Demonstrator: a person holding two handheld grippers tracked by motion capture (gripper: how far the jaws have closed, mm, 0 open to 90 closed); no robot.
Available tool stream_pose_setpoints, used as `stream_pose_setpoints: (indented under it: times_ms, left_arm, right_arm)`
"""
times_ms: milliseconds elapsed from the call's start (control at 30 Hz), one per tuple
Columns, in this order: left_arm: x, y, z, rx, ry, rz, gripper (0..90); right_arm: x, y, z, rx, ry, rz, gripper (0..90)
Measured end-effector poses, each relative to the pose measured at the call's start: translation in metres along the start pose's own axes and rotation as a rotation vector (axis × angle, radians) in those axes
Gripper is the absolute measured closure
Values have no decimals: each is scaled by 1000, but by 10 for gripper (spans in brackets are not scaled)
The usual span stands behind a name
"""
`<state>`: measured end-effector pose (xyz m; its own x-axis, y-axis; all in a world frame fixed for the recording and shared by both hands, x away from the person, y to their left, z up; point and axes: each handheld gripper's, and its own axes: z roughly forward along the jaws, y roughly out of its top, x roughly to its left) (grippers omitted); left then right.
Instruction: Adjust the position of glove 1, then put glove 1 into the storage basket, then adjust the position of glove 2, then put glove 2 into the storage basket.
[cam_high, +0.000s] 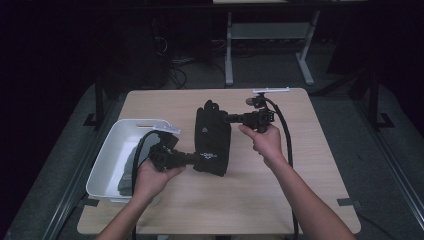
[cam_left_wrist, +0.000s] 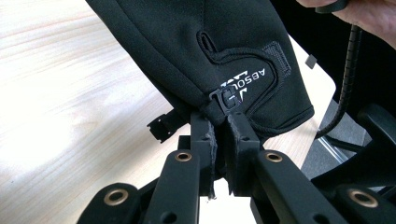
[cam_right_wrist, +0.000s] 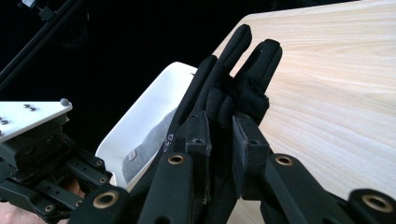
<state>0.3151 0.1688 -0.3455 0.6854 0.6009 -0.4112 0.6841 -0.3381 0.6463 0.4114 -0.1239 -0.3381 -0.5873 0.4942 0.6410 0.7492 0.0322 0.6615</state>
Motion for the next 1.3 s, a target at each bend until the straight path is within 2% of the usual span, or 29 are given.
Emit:
stream_pose_setpoints:
  times_ms: [167,600,1033,1300]
  left_arm:
    - [3,-4,-6,-5,1,-1,835]
    - [14,-10,-23,-21,17,-21,835]
    - [16,-16,-37,-33,37,-29,835]
    - [19,-17,-46,-43,44,-33,835]
  right_arm:
    - [4,1,7,13,7,5,783]
    - [15,9,27,37,9,-19,783]
    - [26,13,40,53,13,-42,783]
    - [29,16,47,57,25,-37,783]
